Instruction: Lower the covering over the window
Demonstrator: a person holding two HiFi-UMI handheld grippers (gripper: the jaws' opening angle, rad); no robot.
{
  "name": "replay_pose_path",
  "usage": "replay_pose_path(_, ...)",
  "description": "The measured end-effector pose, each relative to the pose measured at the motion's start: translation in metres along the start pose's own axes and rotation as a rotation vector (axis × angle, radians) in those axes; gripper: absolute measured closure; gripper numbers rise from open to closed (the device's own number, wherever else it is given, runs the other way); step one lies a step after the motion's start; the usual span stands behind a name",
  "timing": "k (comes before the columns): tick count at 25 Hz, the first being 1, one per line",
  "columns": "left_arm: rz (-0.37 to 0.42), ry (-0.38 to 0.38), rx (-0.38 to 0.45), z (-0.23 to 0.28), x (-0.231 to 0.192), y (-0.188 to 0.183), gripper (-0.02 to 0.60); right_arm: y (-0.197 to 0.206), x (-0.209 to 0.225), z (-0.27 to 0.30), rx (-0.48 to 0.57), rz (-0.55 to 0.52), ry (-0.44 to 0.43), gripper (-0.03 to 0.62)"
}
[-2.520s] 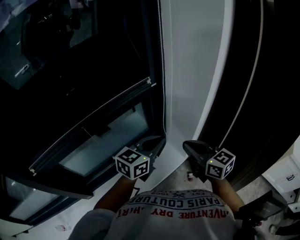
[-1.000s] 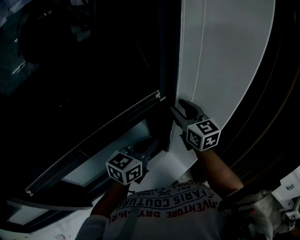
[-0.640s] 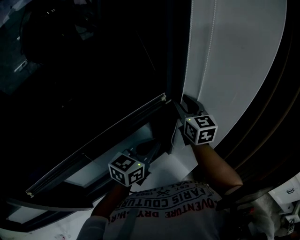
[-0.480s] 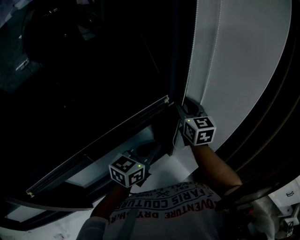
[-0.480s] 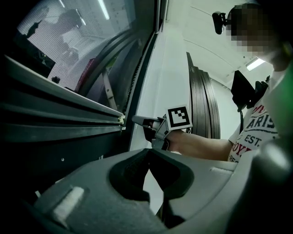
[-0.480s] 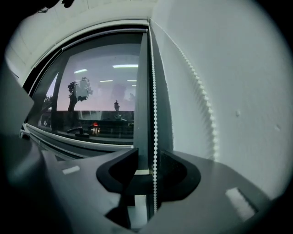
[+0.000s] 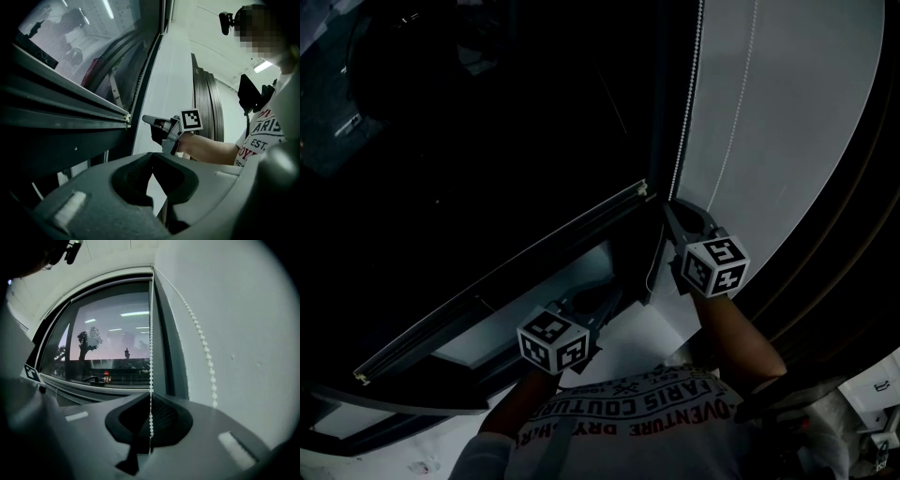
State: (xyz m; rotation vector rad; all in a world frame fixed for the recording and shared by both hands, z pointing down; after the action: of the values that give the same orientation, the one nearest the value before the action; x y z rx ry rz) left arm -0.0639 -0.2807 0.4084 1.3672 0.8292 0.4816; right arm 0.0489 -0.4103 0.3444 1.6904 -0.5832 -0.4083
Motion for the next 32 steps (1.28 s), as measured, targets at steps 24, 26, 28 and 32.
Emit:
replay_pose_path(24,-0.031,0.166,-0.01,0.013,0.064,0.021,0.58,-0.017,-0.047,-0.111,-0.084,-0.017,-0.187,0.588)
replay_pose_path(26,-0.027,0.191,0.011,0.014,0.07,0.017,0.58,0.001,-0.05,-0.117,-0.16,-0.04,-0.195,0.589)
replay_pose_path(28,-0.014,0.208,0.028,0.013,0.076,0.013,0.58,0.027,-0.053,-0.127,-0.224,-0.023,-0.198,0.589)
replay_pose_path(32,-0.003,0.218,0.033,0.009,0.083,0.012,0.58,0.059,-0.056,-0.145,-0.262,0.035,-0.187,0.588)
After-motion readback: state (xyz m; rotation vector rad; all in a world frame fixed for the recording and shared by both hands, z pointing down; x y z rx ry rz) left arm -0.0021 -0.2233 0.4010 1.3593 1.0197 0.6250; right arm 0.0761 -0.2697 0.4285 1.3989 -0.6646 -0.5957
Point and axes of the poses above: the fingertips, and each gripper's own axes: z forward along the fingers, x to its right, y out of its underside, the point moved 2 cm from there along -z, backward along the fingers, and after that the axes turned 9 degrees about x, right-handed, at the moved point
